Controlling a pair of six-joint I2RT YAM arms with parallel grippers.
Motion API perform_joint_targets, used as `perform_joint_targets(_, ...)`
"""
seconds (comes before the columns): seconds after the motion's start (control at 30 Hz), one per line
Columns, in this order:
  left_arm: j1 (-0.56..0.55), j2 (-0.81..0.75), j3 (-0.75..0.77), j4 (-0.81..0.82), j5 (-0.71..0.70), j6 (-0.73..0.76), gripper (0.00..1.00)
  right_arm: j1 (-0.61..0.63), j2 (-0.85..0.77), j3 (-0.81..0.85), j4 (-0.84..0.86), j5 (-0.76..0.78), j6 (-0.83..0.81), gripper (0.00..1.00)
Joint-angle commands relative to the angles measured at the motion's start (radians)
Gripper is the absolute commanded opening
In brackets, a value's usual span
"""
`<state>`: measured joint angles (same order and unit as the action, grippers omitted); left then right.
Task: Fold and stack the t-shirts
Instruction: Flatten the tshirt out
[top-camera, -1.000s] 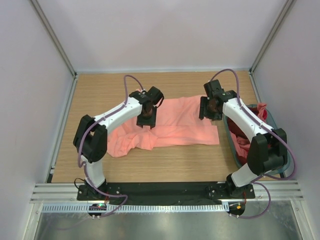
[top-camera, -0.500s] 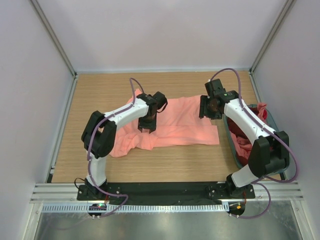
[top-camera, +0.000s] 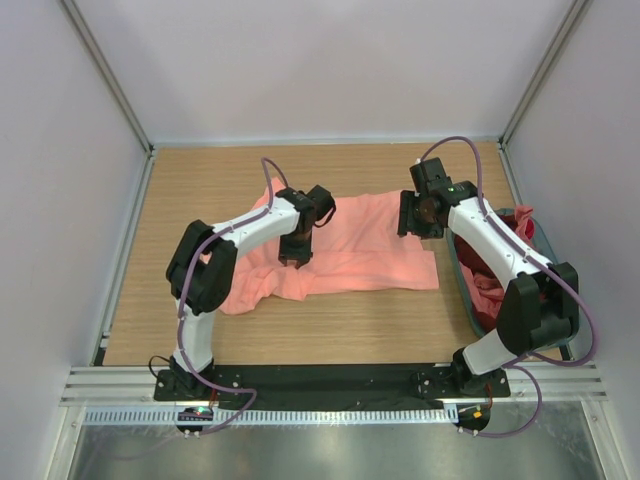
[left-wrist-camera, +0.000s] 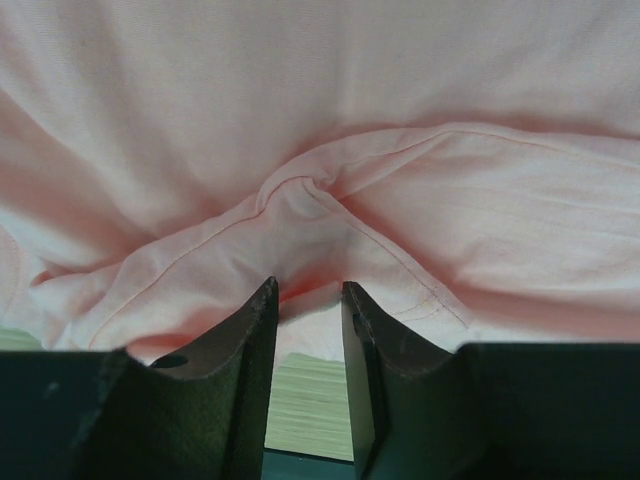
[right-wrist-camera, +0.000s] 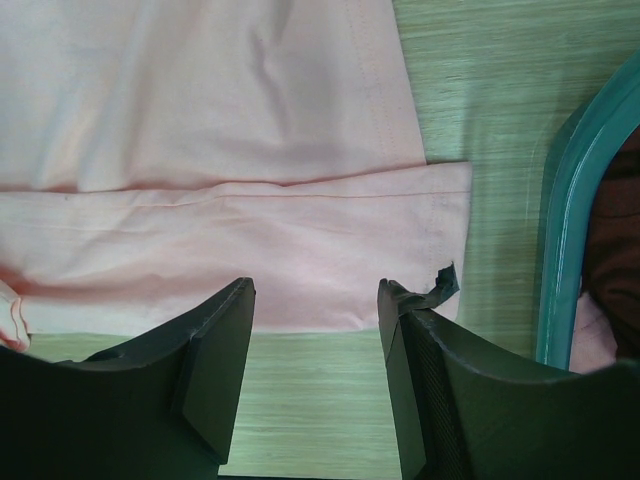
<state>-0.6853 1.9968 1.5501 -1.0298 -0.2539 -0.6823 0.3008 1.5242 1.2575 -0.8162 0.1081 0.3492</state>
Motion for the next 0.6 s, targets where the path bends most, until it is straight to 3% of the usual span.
perform_joint_targets(0.0, -0.003, -0.004, 0.008, -0.007, -0.013, -0.022, 0.32, -0.002, -0.042, -0.001, 0.022, -0.007, -0.007, 0.59)
perform_joint_targets(0.07, -0.003, -0.012, -0.001, 0.002, -0.010, -0.020, 0.25, 0.000, -0.041, -0.001, 0.022, -0.007, -0.007, 0.59)
perform_joint_targets(0.3, -0.003, -0.023, -0.038, 0.033, 0.001, 0.000, 0.17, 0.000, -0.041, -0.001, 0.022, -0.013, 0.004, 0.59)
perform_joint_targets(0.33, -0.003, -0.023, -0.038, 0.033, 0.002, 0.006, 0.14, -0.002, -0.041, -0.001, 0.022, -0.015, 0.004, 0.59)
perform_joint_targets(0.37, -0.003, -0.026, -0.036, 0.027, -0.002, 0.007, 0.02, -0.002, -0.041, -0.004, 0.020, -0.015, 0.005, 0.59)
perform_joint_targets(0.4, -0.003, -0.030, -0.035, 0.024, -0.011, 0.006, 0.00, -0.002, -0.039, -0.006, 0.020, -0.010, 0.005, 0.59)
perform_joint_targets(0.57, 0.004, -0.134, -0.056, -0.022, -0.082, 0.010, 0.00, -0.002, -0.015, 0.017, -0.015, 0.002, 0.011, 0.59)
